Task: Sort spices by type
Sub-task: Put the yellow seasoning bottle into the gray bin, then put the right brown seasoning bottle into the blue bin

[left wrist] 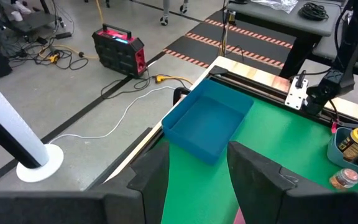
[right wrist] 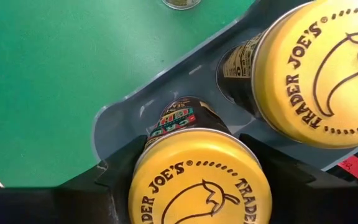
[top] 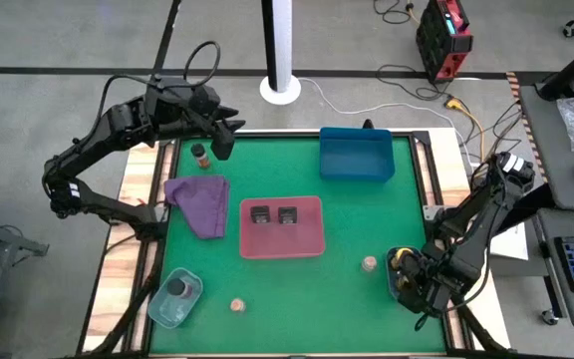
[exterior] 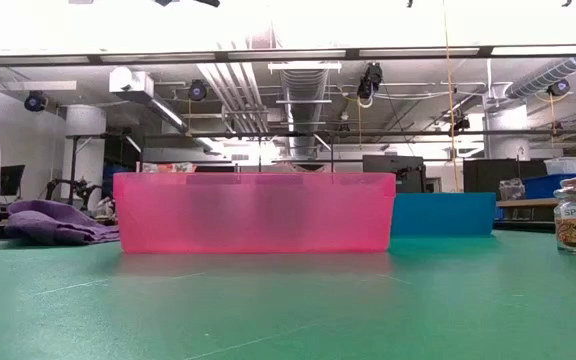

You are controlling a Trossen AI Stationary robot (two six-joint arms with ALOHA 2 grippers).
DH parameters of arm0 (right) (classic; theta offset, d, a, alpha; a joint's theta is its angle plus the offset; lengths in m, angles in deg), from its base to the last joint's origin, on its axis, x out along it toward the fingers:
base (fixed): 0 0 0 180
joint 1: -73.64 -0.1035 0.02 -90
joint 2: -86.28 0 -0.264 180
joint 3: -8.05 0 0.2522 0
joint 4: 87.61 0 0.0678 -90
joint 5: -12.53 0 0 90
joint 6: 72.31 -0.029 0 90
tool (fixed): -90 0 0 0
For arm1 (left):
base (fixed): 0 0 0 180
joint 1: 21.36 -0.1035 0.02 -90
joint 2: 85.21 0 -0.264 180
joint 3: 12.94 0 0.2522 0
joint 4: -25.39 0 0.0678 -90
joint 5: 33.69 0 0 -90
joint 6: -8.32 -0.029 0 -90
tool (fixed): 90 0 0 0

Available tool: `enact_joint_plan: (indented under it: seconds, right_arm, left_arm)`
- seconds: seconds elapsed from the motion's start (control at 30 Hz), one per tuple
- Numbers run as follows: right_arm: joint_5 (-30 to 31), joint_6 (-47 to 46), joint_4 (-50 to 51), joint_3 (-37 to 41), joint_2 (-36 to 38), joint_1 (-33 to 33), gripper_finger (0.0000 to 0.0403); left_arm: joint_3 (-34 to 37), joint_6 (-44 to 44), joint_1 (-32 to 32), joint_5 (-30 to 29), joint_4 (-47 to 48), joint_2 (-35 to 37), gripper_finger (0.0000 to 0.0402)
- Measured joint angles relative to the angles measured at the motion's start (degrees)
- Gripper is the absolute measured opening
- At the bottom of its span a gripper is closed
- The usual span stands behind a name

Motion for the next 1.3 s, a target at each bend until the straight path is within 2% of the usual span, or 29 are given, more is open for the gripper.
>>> enact_joint_plan:
  seconds: [0.43, 0.63, 0.93, 1.17, 1.3]
  right_arm:
    - [-0.4, -2.8, 0.3, 0.0, 0.0, 0.0, 0.0273]
    - [-5.0, -4.9, 0.4, -0.4, 0.4, 0.0, 0.0292]
    - [-8.4, -5.7, 1.9, -4.7, 0.9, 0.0, 0.0314]
    - [-15.4, -6.5, 10.3, -11.6, 0.9, 0.0, 0.0306]
    - [-15.8, -7.5, 17.6, -17.1, 0.9, 0.0, 0.0295]
  left_arm:
    - [0.0, -1.0, 0.0, 0.0, 0.0, 0.3, 0.0146]
    - [0.0, -1.4, 0.0, 0.0, 0.0, 0.3, 0.0146]
    - [0.0, -2.1, 0.0, 0.0, 0.0, 0.3, 0.0146]
    - [0.0, -2.2, 0.0, 0.0, 0.0, 0.3, 0.0146]
    - [0.0, -2.2, 0.0, 0.0, 0.1, 0.3, 0.0146]
